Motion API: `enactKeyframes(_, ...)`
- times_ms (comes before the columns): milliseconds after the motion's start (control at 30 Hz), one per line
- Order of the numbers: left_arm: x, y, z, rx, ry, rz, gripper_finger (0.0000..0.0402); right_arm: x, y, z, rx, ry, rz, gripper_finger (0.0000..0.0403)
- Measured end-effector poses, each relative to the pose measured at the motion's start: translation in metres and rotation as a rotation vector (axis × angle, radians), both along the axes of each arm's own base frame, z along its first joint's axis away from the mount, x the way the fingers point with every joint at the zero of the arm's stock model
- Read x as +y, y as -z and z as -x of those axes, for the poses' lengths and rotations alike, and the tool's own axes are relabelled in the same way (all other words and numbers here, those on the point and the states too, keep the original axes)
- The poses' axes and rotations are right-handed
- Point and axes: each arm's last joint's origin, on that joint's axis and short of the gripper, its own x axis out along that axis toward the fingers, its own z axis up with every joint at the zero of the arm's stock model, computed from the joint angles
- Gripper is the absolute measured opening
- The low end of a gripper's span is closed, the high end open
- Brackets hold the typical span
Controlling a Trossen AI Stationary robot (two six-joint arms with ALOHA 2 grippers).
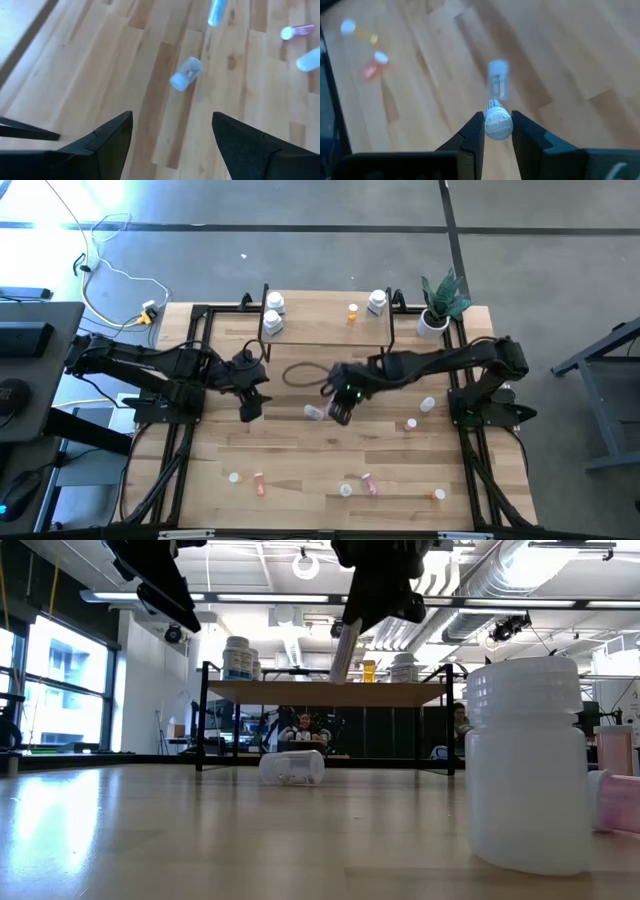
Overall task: Pick and place medicine bottles onto shelf by color
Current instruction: Put the thin white pill bottle on the shelf
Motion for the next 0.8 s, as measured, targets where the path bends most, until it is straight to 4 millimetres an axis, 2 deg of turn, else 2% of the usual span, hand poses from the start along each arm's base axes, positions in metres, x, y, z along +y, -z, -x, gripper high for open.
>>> enactKeyframes(333, 0.020, -0.002, 0.000, 0.001, -0.062, -0.086, 0.0261, -0.054, -0.034, 0.027, -0.057, 0.112, 0.078, 0.0068)
enactKeyframes(800, 0.051, -0.013, -0.005, -0.154, -0.222, -0.134, 0.0261, -0.130, -0.075, 0.088, -0.091, 0.252, 0.245, 0.0068)
